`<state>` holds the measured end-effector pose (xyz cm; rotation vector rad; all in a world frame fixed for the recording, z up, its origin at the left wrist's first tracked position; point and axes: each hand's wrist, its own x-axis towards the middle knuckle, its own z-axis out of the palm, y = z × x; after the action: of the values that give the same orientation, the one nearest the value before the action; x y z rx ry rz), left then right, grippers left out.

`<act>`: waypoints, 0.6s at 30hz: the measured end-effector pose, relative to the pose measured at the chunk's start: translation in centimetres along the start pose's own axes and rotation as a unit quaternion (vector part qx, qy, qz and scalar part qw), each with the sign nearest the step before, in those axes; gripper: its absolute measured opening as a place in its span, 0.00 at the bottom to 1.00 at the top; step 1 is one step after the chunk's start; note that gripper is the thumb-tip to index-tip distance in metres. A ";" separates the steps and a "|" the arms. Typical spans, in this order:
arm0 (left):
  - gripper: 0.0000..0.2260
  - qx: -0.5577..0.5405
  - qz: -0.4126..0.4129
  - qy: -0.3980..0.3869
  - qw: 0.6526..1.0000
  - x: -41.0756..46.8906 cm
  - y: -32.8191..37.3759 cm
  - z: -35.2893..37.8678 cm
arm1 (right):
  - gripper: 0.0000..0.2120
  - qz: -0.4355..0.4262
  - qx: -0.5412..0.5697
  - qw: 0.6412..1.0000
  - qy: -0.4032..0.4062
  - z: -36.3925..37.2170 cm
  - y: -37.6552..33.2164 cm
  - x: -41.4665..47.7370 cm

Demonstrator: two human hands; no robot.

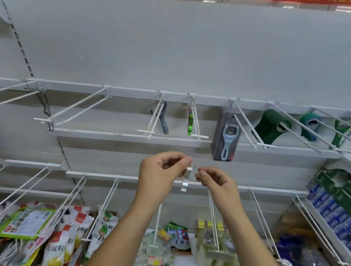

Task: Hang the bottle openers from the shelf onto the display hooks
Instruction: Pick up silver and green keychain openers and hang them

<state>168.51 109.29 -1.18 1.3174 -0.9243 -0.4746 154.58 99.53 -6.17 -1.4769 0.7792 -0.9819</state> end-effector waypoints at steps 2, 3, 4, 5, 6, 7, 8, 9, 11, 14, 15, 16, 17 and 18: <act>0.01 -0.008 0.013 0.007 1.000 -0.2 0.5 0.5 | 0.06 0.004 0.008 1.000 0.001 -0.4 0.2 -0.7; 0.01 -0.012 0.018 0.011 1.000 -0.2 0.8 0.7 | 0.06 0.005 0.012 1.000 0.001 -0.6 0.4 -0.9; 0.02 -0.018 0.021 0.017 0.999 -0.3 1.0 0.9 | 0.06 0.006 0.012 1.000 -0.001 -0.8 0.4 -1.1; 0.02 -0.027 0.025 0.023 0.999 -0.3 1.2 1.0 | 0.06 0.006 0.008 1.000 -0.004 -0.9 0.5 -1.3; 0.02 -0.036 0.029 0.028 0.999 -0.2 1.4 1.1 | 0.06 0.005 0.003 1.000 -0.007 -0.9 0.5 -1.4; 0.03 -0.042 0.034 0.032 0.998 -0.1 1.6 1.1 | 0.06 0.004 -0.002 1.000 -0.009 -0.9 0.5 -1.4; 0.03 -0.047 0.040 0.036 0.997 0.1 1.8 1.1 | 0.06 0.004 -0.003 1.000 -0.011 -1.0 0.5 -1.5; 0.03 -0.052 0.044 0.042 0.997 0.3 1.9 1.2 | 0.06 0.003 -0.001 1.000 -0.012 -1.0 0.4 -1.5; 0.03 -0.070 0.048 0.058 0.995 0.7 2.3 1.3 | 0.06 0.001 0.005 1.000 -0.016 -1.0 0.3 -1.5; 0.03 -0.086 0.043 0.072 0.993 1.3 2.3 1.5 | 0.06 -0.001 0.014 1.000 -0.018 -0.9 0.2 -1.3; 0.03 -0.088 0.040 0.074 0.993 1.5 2.3 1.6 | 0.06 -0.002 0.014 1.000 -0.019 -0.8 0.1 -1.2; 0.04 -0.090 0.037 0.077 0.992 1.7 2.2 1.7 | 0.06 -0.005 0.013 1.000 -0.019 -0.8 0.1 -1.1; 0.04 -0.091 0.034 0.078 0.992 1.8 2.1 1.8 | 0.06 -0.007 0.011 1.000 -0.020 -0.7 0.0 -1.1; 0.04 -0.091 0.032 0.078 0.992 1.9 2.0 1.9 | 0.07 -0.008 0.011 1.000 -0.020 -0.7 0.0 -1.0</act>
<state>167.68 107.10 1.32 1.1376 -0.7727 -0.3909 153.52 100.12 -6.36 -1.4811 0.7271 -0.9679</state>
